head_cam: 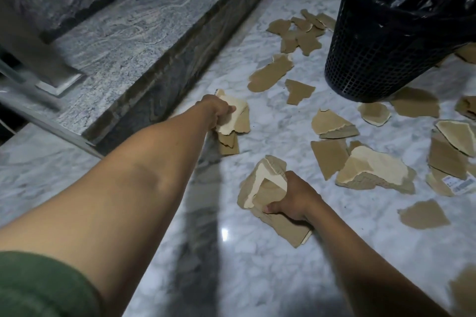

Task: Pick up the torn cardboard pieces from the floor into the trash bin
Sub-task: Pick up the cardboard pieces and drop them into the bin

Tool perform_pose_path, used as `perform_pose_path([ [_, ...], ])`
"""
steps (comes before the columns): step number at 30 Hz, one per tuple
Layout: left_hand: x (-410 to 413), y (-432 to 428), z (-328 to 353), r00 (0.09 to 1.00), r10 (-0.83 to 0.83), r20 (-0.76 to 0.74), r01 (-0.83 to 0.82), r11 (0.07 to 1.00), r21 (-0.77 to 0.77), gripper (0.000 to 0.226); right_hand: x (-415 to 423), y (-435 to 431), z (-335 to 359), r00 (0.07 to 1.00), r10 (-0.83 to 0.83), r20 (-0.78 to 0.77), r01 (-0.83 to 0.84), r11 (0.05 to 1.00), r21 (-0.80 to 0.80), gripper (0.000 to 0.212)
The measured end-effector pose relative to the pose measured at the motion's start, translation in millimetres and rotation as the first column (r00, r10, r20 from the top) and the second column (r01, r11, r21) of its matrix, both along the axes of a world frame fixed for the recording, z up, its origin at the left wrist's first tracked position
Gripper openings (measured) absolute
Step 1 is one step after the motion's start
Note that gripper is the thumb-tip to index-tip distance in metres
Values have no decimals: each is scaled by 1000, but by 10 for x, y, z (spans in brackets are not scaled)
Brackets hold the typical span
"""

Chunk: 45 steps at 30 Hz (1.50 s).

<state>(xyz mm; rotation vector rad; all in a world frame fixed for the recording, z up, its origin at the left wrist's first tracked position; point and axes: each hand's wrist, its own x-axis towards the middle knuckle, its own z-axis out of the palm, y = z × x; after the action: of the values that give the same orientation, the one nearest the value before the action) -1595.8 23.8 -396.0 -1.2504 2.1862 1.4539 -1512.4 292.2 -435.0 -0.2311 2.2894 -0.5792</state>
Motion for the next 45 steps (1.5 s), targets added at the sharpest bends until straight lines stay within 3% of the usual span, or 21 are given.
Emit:
perform_pose_path([
  [2,-117,33,3,992,-87,90,102,979,-179,63,7,0,-27,1000,-4,-15,4,1000,2,95],
  [4,-210,83,25,993,-78,91,92,981,-173,15,16,-13,-16,999,-6,-38,6,1000,16,90],
  [5,-253,125,3,995,-59,75,70,985,-160,7,18,-6,-12,999,-5,-42,6,1000,24,89],
  [7,-231,211,0,998,-49,42,55,986,-156,19,35,-8,14,999,-4,-38,5,999,37,88],
  [10,-190,380,51,990,-129,53,138,956,-258,16,71,19,77,999,-6,-36,7,999,34,85],
  [12,-124,507,94,970,-232,78,243,872,-424,44,89,33,105,999,-11,-37,12,999,29,82],
  [15,68,778,136,921,-383,73,345,714,-609,37,108,75,167,1000,-26,-16,26,1000,-2,85],
  [18,247,1010,204,880,-465,97,401,618,-676,32,21,196,261,986,-144,81,155,976,-151,88],
  [21,310,1177,537,858,-503,104,426,581,-694,33,-239,393,362,943,-326,65,332,911,-246,89],
  [23,241,1325,880,852,-523,32,388,589,-709,34,-468,549,692,898,-441,-4,420,859,-294,82],
  [25,76,1553,1300,851,-522,-57,316,596,-739,31,-751,704,1211,873,-487,-7,442,798,-409,75],
  [29,-421,2213,2322,769,-623,-143,213,461,-862,33,-1412,1150,2403,800,-596,-69,397,612,-684,63],
  [33,-966,2850,3327,763,-593,-258,84,486,-870,41,-1740,1679,3329,672,-708,-218,330,549,-768,50],
  [37,-1248,3223,3928,721,-636,-275,93,482,-871,31,-1965,1970,3531,553,-821,-138,322,364,-874,43],
  [40,-1369,3230,3809,707,-628,-325,62,512,-857,21,-2207,1915,3399,472,-878,-83,317,257,-913,31],
  [43,-1439,3000,3256,721,-531,-446,16,656,-754,12,-2414,1724,3194,403,-915,-12,335,159,-929,24],
  [45,-1485,2843,2894,702,-436,-564,-28,774,-633,10,-2515,1597,3006,377,-926,-39,350,181,-919,20],
])
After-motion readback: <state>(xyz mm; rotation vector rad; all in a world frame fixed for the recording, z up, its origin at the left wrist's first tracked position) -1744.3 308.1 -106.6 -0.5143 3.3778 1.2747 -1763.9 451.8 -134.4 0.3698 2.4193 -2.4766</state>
